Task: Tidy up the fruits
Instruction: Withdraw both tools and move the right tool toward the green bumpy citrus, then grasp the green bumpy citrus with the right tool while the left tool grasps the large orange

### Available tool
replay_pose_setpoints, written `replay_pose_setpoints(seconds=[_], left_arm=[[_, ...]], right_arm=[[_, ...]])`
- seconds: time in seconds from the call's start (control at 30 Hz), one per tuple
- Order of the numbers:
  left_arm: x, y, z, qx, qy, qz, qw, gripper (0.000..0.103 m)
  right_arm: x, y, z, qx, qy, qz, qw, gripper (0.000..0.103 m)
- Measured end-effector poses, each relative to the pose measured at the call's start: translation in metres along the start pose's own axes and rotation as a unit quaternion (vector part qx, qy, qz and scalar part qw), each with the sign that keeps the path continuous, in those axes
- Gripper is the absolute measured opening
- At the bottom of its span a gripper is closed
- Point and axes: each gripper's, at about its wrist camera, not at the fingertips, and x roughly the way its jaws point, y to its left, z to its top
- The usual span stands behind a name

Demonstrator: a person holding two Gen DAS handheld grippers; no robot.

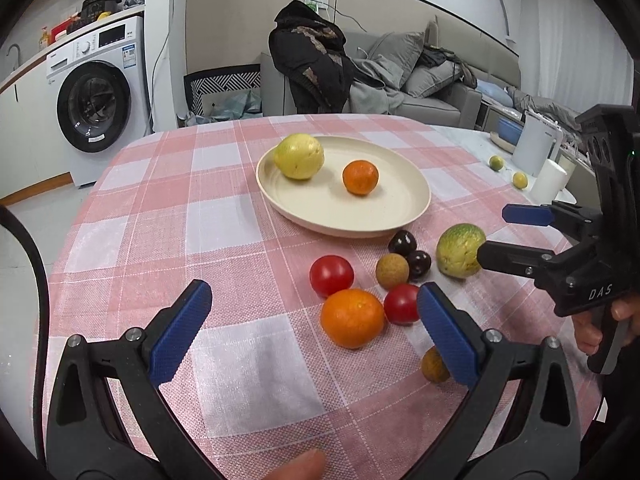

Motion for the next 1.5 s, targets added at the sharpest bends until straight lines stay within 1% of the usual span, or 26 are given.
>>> replay_pose_setpoints(seconds=[0.17,0.27,0.37,0.43,0.47,0.5,0.67,0.8,0.87,1.03,1.1,1.37,1.47,1.5], left_arm=[[0.009,0.005,-0.002,-0.004,0.015,-0.003,0.9999,0.102],[0.014,0.006,-0.004,-0.003,0.022,0.002,0.9998,0.102],[0.018,0.007,-0.005,-0.005,0.028,0.002,0.9996,0.102],[0.022,0.007,-0.006,-0.002,0.034,0.002,0.9994,0.102],[0.023,0.006,-0.006,0.000,0.036,0.003,0.9993,0.102],[0.024,0.006,-0.006,0.001,0.038,0.003,0.9993,0.102],[0.025,0.005,-0.006,0.001,0.042,0.001,0.9991,0.102],[0.026,0.004,-0.006,0.001,0.045,0.000,0.9990,0.102],[0.027,0.005,-0.006,-0.001,0.048,-0.002,0.9988,0.102],[0.031,0.007,-0.006,-0.005,0.055,-0.004,0.9985,0.102],[0.031,0.008,-0.006,-0.008,0.056,-0.002,0.9984,0.102],[0.035,0.011,-0.008,-0.015,0.064,0.000,0.9978,0.101],[0.038,0.010,-0.009,-0.011,0.073,-0.007,0.9973,0.095],[0.040,0.009,-0.009,-0.010,0.077,-0.010,0.9970,0.090]], right_arm=[[0.012,-0.001,-0.004,0.004,0.026,0.007,1.000,0.103],[0.019,-0.003,-0.008,0.012,0.040,0.009,0.999,0.103],[0.023,-0.008,-0.010,0.025,0.041,0.014,0.999,0.102],[0.025,-0.010,-0.010,0.031,0.041,0.016,0.999,0.094],[0.026,-0.012,-0.010,0.034,0.042,0.017,0.998,0.087],[0.027,-0.012,-0.010,0.038,0.043,0.018,0.998,0.084],[0.031,-0.016,-0.012,0.053,0.047,0.030,0.997,0.083],[0.035,-0.017,-0.011,0.061,0.048,0.039,0.996,0.079],[0.036,-0.016,-0.011,0.062,0.045,0.037,0.996,0.078],[0.038,-0.013,-0.011,0.060,0.042,0.037,0.997,0.064],[0.038,-0.012,-0.011,0.056,0.044,0.038,0.997,0.051],[0.032,-0.002,-0.011,0.033,0.036,0.044,0.998,0.051],[0.028,0.000,-0.010,0.029,0.029,0.050,0.998,0.051],[0.027,0.001,-0.010,0.028,0.027,0.050,0.998,0.051]])
